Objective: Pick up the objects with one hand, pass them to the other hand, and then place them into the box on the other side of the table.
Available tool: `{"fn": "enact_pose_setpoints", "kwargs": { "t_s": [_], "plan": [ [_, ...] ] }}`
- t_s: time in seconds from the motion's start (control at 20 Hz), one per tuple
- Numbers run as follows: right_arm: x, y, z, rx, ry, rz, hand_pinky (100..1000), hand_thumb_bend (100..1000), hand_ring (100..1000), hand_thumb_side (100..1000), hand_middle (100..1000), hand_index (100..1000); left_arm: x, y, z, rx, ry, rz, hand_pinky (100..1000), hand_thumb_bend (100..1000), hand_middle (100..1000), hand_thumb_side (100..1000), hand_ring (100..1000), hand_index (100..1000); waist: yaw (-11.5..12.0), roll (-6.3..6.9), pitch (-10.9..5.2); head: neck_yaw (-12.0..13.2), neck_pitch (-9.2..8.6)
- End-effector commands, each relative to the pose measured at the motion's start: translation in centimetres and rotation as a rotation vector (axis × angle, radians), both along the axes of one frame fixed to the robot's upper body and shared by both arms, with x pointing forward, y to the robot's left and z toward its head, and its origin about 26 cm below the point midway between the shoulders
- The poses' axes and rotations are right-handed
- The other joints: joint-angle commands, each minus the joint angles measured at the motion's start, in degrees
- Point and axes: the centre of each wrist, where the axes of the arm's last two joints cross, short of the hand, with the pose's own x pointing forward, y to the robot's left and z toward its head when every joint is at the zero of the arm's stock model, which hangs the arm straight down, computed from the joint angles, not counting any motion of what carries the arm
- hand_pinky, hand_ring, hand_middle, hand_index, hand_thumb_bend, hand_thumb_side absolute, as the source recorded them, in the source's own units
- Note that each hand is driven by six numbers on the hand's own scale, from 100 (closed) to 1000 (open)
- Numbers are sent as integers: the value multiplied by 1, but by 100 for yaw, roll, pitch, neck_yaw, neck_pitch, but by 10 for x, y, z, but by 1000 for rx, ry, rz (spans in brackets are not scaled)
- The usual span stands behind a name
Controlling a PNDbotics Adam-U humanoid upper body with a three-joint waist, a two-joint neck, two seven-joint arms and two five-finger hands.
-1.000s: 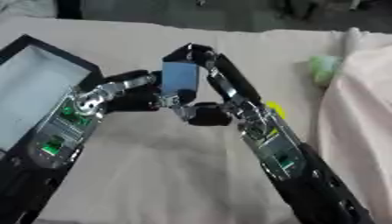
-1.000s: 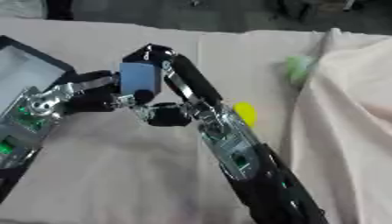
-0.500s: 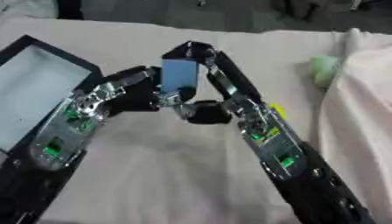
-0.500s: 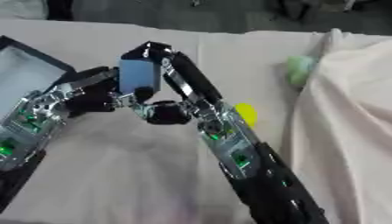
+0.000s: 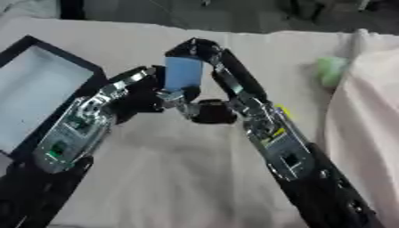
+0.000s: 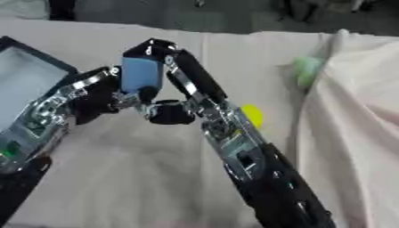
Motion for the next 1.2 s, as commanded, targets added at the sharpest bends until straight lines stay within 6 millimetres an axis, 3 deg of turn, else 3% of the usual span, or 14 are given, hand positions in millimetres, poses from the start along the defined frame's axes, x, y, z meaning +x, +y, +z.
{"fn": "enact_pose_setpoints", "kwargs": {
  "t_s": [0.05, 0.15, 0.4, 0.8, 0.95, 1.0, 1.2],
  "plan": [
    [-4, 3, 5, -38, -12, 20, 688, 100, 540, 100, 462, 599, 4, 9, 10, -54, 5, 55, 735, 100, 568, 193, 818, 421, 5, 5, -107, 16, -35],
    [-2, 2, 5, -60, -8, 14, 700, 100, 549, 100, 469, 614, 6, 10, 9, -90, 41, 75, 712, 100, 539, 100, 794, 397, 2, 2, -111, 20, -42],
    [2, -1, 5, -135, -1, -12, 745, 110, 599, 100, 515, 670, 6, 11, 8, -183, 111, 110, 679, 100, 527, 100, 768, 387, -1, -2, -112, 30, -35],
    [9, -11, 10, -262, -49, -107, 866, 300, 773, 138, 708, 834, 6, 15, 9, -234, 140, 142, 672, 105, 526, 100, 760, 391, -16, 7, -121, 47, -25],
    [12, -13, 12, -310, -70, -130, 883, 336, 782, 115, 715, 851, 6, 16, 9, -239, 137, 149, 671, 105, 525, 100, 760, 390, -23, 10, -122, 50, -23],
    [13, -14, 12, -334, -77, -139, 929, 436, 801, 100, 708, 885, 6, 17, 9, -240, 137, 152, 670, 118, 522, 100, 759, 388, -26, 9, -122, 51, -22],
    [16, -17, 16, -449, -98, -187, 966, 532, 817, 100, 731, 904, 6, 20, 8, -246, 142, 156, 667, 132, 517, 100, 755, 386, -34, 10, -117, 58, -16]
  ]
}}
